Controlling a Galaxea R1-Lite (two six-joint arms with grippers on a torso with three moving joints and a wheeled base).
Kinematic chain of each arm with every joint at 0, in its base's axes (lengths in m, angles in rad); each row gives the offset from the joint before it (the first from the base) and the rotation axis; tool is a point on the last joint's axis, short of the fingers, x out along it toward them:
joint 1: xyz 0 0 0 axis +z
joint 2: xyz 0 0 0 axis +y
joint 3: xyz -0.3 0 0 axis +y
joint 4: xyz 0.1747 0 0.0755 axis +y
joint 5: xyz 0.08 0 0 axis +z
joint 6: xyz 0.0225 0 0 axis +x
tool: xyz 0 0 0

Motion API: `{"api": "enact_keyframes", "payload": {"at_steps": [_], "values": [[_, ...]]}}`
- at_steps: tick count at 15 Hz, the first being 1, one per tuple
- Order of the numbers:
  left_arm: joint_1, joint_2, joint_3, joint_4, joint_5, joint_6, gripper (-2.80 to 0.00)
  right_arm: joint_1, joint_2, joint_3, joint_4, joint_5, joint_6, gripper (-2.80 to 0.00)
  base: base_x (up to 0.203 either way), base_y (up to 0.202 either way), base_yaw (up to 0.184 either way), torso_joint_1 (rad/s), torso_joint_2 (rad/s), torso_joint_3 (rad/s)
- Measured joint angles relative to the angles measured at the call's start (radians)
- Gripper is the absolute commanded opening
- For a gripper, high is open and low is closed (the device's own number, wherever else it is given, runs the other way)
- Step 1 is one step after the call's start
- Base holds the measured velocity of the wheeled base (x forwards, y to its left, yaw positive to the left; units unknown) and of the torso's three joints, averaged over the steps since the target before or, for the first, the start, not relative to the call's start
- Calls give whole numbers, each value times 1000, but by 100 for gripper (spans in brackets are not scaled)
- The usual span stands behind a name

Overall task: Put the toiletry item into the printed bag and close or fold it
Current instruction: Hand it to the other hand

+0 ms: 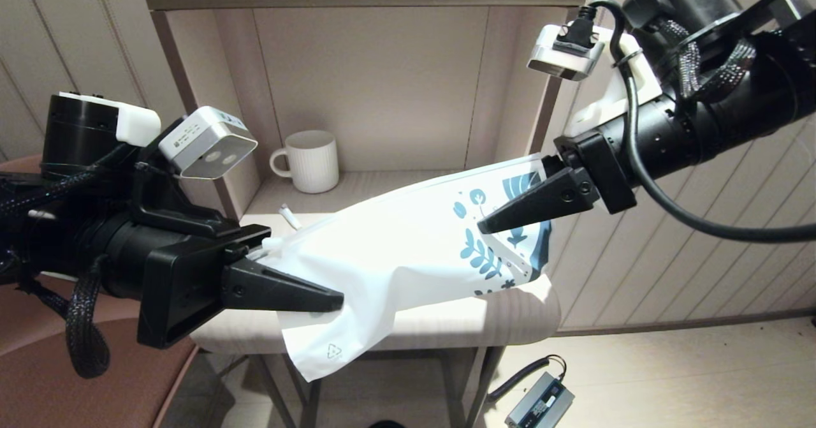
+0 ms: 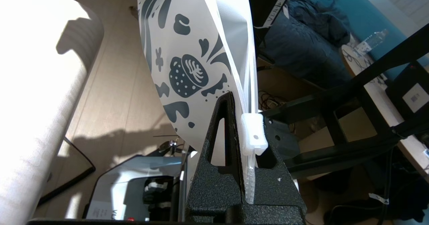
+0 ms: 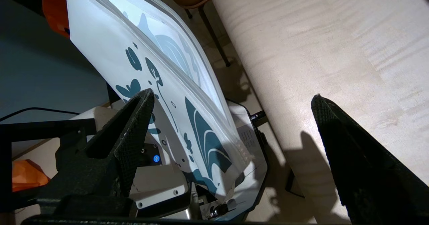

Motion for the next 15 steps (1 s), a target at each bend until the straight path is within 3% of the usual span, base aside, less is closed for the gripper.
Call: {"api": "enact_keyframes", "payload": {"at_steps": [13, 14, 15], "values": [[-1, 14, -9, -2, -2, 1, -280, 7, -11, 4, 35, 46, -20, 0, 0, 0, 0, 0, 0, 0], [-1, 16, -10, -2, -2, 1, -280, 7, -11, 4, 35, 46, -21, -280, 0, 0, 0, 0, 0, 0], [-1, 16, -12, -2, -2, 1, -280, 7, -11, 4, 34, 46, -26, -280, 0, 0, 0, 0, 0, 0]]}}
